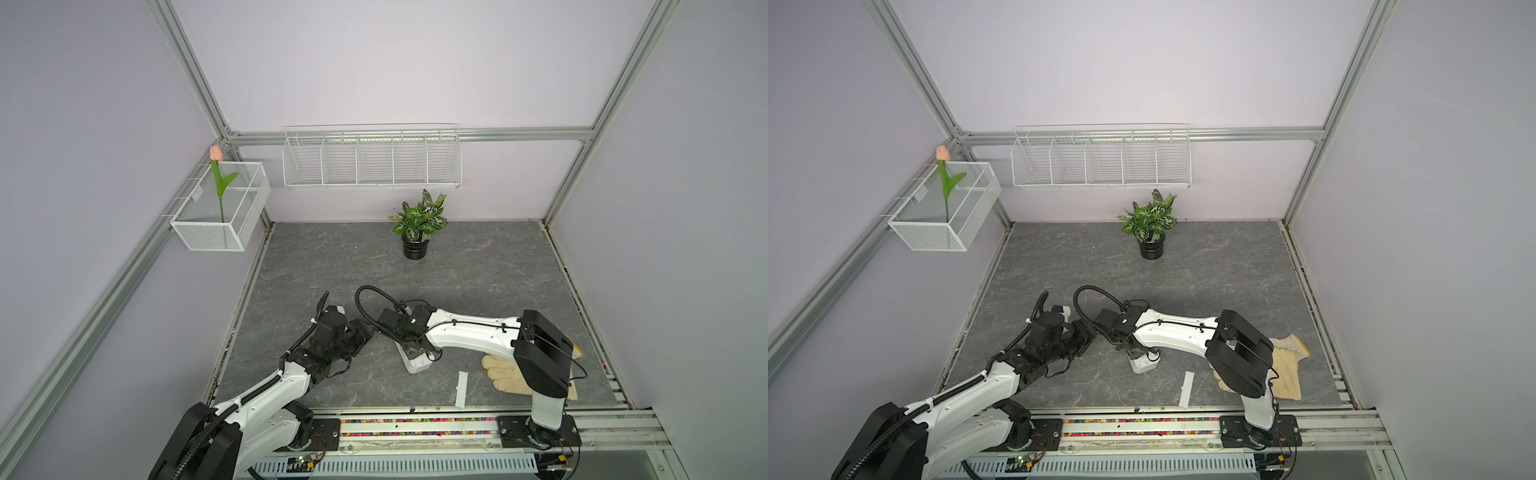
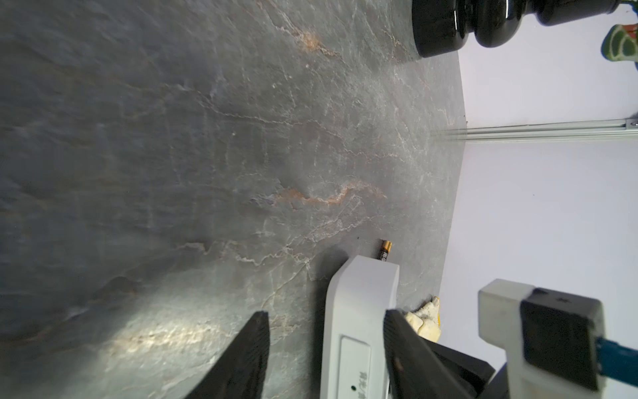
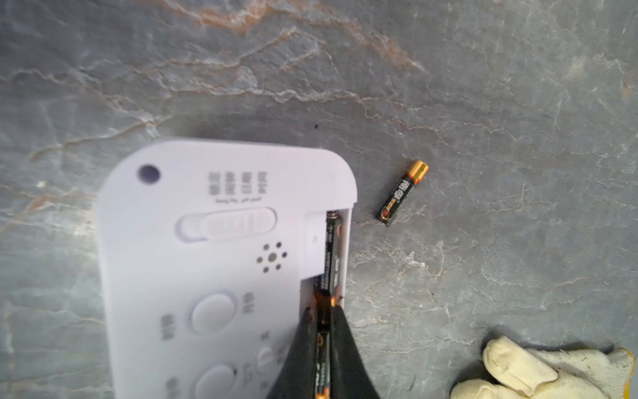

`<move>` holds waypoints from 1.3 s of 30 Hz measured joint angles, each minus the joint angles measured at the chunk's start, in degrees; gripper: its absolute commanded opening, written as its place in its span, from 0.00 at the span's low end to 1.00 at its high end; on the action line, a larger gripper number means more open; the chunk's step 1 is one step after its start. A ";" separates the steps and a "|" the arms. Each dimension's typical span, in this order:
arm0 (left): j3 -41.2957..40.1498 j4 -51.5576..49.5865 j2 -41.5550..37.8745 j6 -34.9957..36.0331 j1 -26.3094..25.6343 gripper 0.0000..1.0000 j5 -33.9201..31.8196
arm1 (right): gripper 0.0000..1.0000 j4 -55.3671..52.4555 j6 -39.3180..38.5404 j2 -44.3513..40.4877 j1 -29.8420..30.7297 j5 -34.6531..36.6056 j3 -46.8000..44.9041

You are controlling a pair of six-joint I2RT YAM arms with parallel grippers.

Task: Insert the battery into the alarm
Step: Adjust the battery in the alarm.

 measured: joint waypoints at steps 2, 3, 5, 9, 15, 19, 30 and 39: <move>-0.26 0.55 0.33 -0.07 0.00 0.56 0.61 | 0.13 -0.92 0.02 0.26 0.24 -0.63 0.70; -0.31 0.74 0.61 -0.09 0.00 0.56 0.81 | 0.12 -1.20 0.17 0.35 0.33 -1.11 1.09; -0.37 1.07 1.16 -0.11 0.00 0.56 1.22 | 0.13 -1.57 0.44 0.39 0.57 -2.21 1.53; -0.46 1.51 1.77 -0.11 0.00 0.56 1.49 | 0.13 -2.89 0.90 0.39 0.68 -3.02 1.79; -0.48 1.90 2.78 -0.07 0.00 0.55 2.19 | 0.13 -4.42 1.57 0.39 0.68 -3.58 2.05; -0.48 1.97 2.91 0.07 0.00 0.55 2.51 | 0.16 -4.63 1.90 0.37 0.68 -4.09 2.19; -0.48 1.95 3.06 0.09 0.00 0.55 2.75 | 0.21 -4.20 2.38 -0.26 0.61 -5.95 1.92; -0.44 1.53 3.19 0.76 0.00 0.56 3.02 | 0.22 -3.17 2.56 -6.45 -0.13 -7.26 1.77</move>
